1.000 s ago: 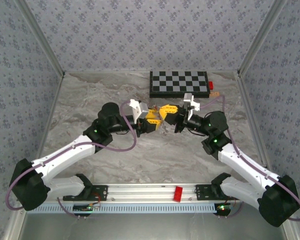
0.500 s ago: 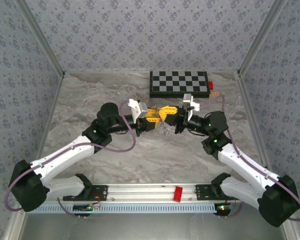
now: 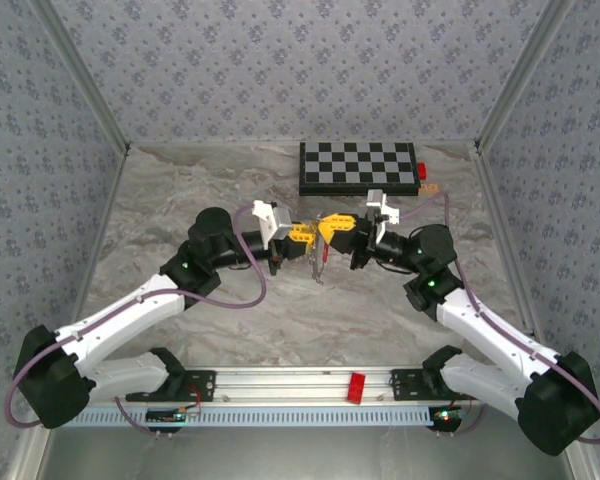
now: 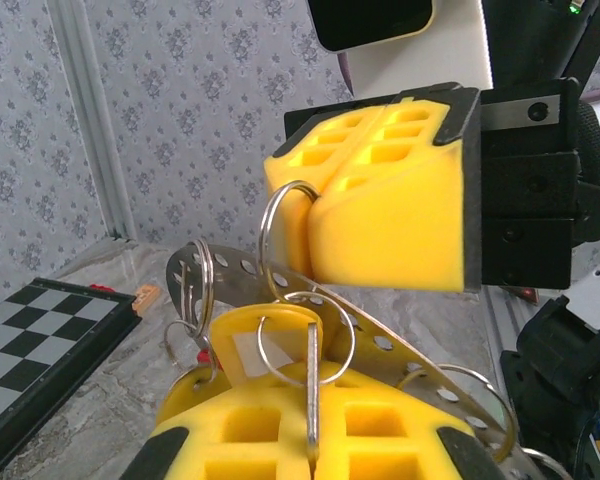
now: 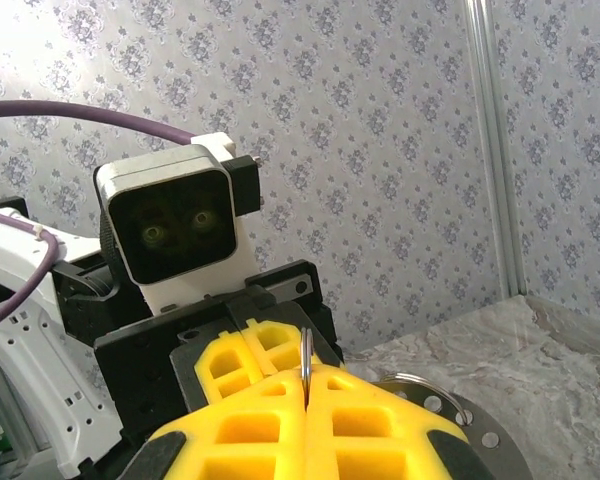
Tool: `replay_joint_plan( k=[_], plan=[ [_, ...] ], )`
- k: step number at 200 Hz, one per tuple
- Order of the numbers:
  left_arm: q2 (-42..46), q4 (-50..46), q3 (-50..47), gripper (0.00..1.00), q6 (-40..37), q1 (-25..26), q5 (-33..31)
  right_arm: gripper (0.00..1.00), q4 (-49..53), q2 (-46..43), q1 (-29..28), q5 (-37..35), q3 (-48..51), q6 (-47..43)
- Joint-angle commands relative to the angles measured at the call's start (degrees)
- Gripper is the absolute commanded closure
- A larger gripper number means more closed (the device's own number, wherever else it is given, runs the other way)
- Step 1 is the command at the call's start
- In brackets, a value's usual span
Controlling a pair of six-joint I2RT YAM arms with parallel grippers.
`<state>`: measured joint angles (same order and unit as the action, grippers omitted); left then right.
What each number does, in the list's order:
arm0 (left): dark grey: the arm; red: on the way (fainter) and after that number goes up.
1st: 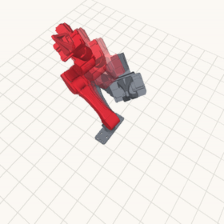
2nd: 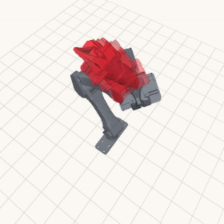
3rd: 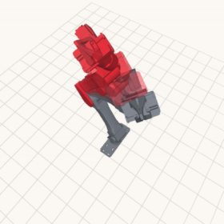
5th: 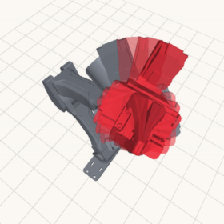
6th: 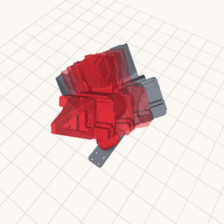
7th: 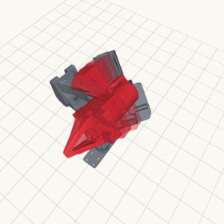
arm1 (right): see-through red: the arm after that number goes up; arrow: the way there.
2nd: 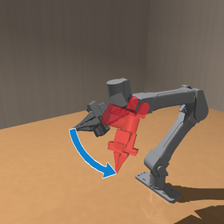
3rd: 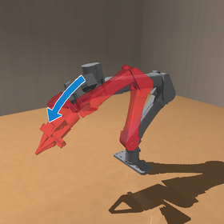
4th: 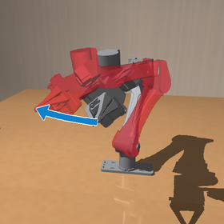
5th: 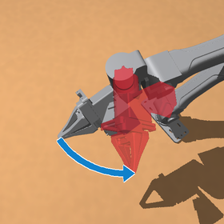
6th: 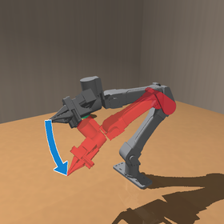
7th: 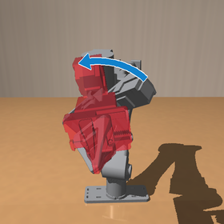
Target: Put the keys on the keyring
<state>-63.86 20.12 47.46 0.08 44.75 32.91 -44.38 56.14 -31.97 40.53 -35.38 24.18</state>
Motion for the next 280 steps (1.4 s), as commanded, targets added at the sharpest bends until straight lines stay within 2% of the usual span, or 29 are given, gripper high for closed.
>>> replay_joint_plan(
  k=[1, 98, 170, 234, 280],
  plan=[
    [1.7, -1.6, 0.2, 1.0, -2.0, -0.1, -0.3, 1.0, -0.6, -1.6, 0.6, 0.0, 0.2, -0.5],
    [3.5, -8.8, 2.8, 1.0, -5.9, -1.4, -1.4, 1.0, 3.8, -1.8, 0.4, 1.1, 0.1, -3.5],
    [0.7, -12.2, 6.0, 1.0, -7.0, -1.5, 1.6, 1.0, 9.9, -1.2, -2.3, 1.2, -1.7, -8.5],
    [1.0, -14.6, 6.7, 1.0, -8.5, -1.7, -0.5, 1.0, 12.9, -2.6, -2.2, 0.8, -1.9, -10.6],
    [2.2, -15.5, 6.9, 1.0, -9.2, -2.2, -2.0, 1.0, 20.9, -4.8, -2.2, -1.0, -2.3, -15.4]
  ],
)
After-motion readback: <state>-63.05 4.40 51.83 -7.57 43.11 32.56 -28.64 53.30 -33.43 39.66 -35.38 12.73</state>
